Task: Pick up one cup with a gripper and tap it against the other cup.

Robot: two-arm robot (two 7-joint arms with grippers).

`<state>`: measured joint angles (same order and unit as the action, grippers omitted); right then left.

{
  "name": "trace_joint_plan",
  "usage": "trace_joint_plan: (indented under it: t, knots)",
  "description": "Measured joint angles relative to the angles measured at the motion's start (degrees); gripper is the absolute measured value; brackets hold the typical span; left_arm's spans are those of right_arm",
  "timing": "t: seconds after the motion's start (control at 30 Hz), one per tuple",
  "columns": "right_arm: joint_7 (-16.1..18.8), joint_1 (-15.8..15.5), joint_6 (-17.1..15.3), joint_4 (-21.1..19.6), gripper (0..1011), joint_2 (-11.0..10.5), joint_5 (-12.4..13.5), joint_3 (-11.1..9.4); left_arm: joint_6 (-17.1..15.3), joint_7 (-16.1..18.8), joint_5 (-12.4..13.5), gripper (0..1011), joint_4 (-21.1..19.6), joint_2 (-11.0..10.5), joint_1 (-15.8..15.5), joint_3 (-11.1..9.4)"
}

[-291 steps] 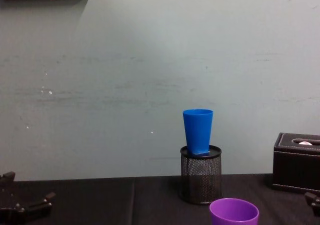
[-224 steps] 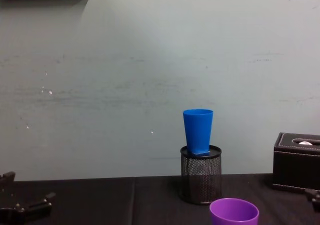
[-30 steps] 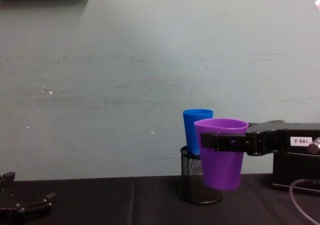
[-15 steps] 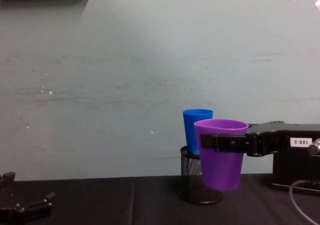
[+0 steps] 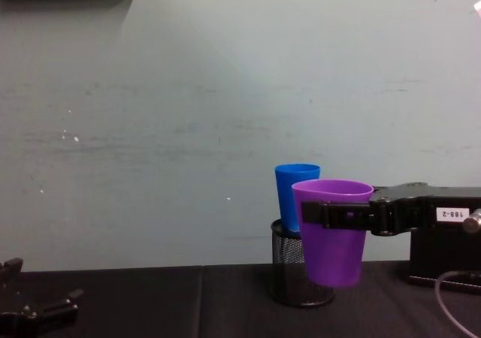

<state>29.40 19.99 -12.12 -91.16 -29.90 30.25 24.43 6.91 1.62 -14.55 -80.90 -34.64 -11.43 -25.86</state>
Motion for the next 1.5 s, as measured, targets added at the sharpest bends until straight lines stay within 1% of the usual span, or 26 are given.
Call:
trace_joint_plan:
  t: [1.5]
  knots:
    - [0.1,0.0,0.0,0.0,715,0.0,0.0,0.0,0.0,0.0,0.0,1000,0.0,0.0,0.0,0.0]
